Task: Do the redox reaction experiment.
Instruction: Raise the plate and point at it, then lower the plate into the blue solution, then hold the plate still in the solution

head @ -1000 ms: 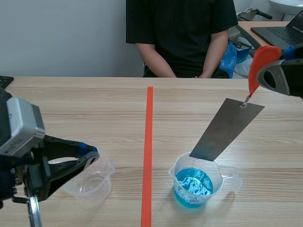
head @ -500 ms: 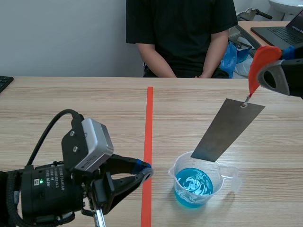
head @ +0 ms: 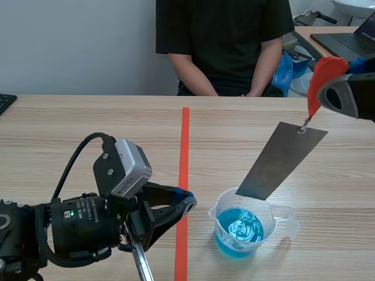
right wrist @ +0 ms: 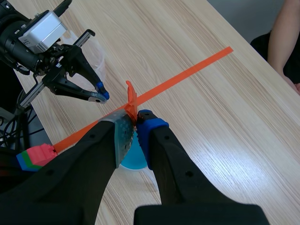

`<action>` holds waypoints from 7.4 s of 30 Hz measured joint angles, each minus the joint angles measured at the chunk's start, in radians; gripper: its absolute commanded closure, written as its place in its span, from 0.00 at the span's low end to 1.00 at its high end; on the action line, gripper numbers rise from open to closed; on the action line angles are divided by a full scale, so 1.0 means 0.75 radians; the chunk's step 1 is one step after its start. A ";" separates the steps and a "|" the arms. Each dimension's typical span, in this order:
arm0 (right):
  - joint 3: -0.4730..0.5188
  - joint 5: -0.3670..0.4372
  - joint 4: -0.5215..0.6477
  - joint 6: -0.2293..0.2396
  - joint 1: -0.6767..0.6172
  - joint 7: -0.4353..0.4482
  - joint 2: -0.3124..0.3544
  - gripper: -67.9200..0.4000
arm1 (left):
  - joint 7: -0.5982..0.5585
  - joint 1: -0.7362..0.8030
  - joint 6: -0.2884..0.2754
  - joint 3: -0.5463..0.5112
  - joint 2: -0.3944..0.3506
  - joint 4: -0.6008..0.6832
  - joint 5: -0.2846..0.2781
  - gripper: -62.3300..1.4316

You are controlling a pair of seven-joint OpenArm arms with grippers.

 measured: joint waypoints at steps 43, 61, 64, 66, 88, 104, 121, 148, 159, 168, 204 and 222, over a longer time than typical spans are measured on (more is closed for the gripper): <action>0.000 0.000 0.000 0.000 0.000 0.000 0.000 0.97 | -0.037 0.010 0.000 -0.069 -0.021 0.024 -0.027 0.90; 0.000 0.000 0.000 0.000 0.000 0.000 0.000 0.97 | -0.038 0.431 0.000 -0.612 -0.156 0.447 -0.151 0.90; 0.000 0.000 0.000 0.000 0.000 0.000 0.000 0.97 | -0.038 0.519 0.000 -0.723 -0.156 0.516 -0.220 0.90; 0.000 0.000 0.000 0.000 0.000 0.000 0.000 0.97 | -0.037 0.579 0.000 -0.797 -0.156 0.561 -0.247 0.90; 0.000 0.000 0.000 0.000 0.000 -0.001 0.000 0.97 | 0.108 1.005 0.000 -1.491 0.026 0.668 -0.722 0.90; 0.000 0.000 0.000 0.000 0.000 -0.006 0.000 0.97 | 0.143 0.956 0.000 -1.496 0.022 0.668 -0.754 0.90; -0.076 -0.001 -0.009 0.000 0.000 0.014 0.000 0.97 | 0.154 0.956 0.000 -1.496 0.022 0.668 -0.772 0.90; -0.126 -0.195 -0.036 0.000 -0.030 0.069 0.000 0.97 | 0.159 0.956 0.000 -1.496 0.022 0.668 -0.772 0.90; -0.126 -0.241 -0.133 0.000 -0.030 0.140 0.000 0.97 | 0.163 0.956 0.000 -1.496 0.022 0.668 -0.772 0.90; -0.241 -0.376 -0.213 0.001 -0.030 0.246 0.000 0.97 | 0.163 0.956 0.000 -1.496 0.022 0.668 -0.772 0.90; -0.497 -0.715 -0.467 0.001 -0.030 0.482 -0.045 0.97 | 0.165 0.957 0.000 -1.496 0.022 0.668 -0.772 0.90; -0.497 -0.715 -0.467 0.001 -0.030 0.482 -0.045 0.97 | 0.173 0.957 0.000 -1.496 0.022 0.668 -0.772 0.90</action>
